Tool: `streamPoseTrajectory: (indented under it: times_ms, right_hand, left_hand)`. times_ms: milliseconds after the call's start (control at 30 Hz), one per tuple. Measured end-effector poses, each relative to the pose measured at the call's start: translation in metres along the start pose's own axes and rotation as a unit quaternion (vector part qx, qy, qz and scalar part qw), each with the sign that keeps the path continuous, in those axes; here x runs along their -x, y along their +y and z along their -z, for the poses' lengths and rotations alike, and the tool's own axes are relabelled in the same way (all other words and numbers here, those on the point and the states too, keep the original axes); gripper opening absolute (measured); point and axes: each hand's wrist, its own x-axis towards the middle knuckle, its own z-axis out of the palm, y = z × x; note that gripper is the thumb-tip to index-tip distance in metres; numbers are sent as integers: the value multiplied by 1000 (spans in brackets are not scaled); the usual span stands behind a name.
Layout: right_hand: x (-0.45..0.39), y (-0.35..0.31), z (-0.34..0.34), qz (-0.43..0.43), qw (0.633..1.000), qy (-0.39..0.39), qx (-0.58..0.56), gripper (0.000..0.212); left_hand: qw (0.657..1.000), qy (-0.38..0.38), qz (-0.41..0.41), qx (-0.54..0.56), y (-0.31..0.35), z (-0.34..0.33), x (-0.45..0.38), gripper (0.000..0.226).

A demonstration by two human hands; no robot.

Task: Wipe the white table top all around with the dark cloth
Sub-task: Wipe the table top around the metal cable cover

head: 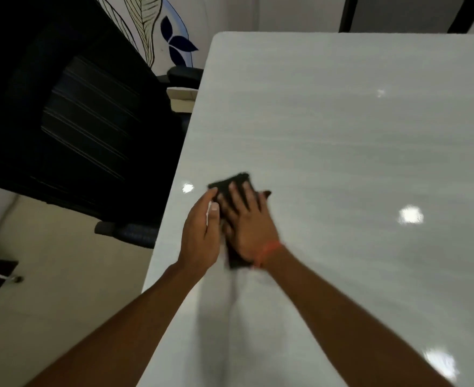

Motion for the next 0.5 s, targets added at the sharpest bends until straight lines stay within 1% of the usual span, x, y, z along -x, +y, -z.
streamPoseTrajectory:
  times_ms: [67, 133, 167, 233, 333, 400, 433, 500]
  right_hand:
    - [41, -5, -2, 56, 998, -17, 3, 57]
    - [75, 18, 5, 67, 997, -23, 23, 57]
    - [85, 36, 10, 53, 998, -20, 27, 57]
    - [84, 80, 23, -9, 999, 0, 30, 58]
    - [33, 140, 40, -125, 991, 14, 37, 61]
    - [-28, 156, 47, -181, 983, 16, 34, 68]
    - [-62, 156, 47, -196, 980, 19, 34, 71]
    - [-123, 139, 43, -193, 980, 21, 41, 71]
  left_hand:
    - [1000, 13, 6, 4, -2, 3, -10, 51]
    - [1000, 8, 19, 8, -5, 4, -17, 50]
    - [1000, 7, 26, 13, -6, 3, -22, 50]
    - [999, 9, 32, 21, -6, 1, -36, 51]
    - [999, 5, 27, 24, -9, -3, -58, 52]
    - [1000, 4, 17, 22, -12, -6, -74, 51]
    - [1000, 7, 12, 18, -14, -8, -83, 49]
    - [1000, 15, 6, 13, -17, -11, -102, 46]
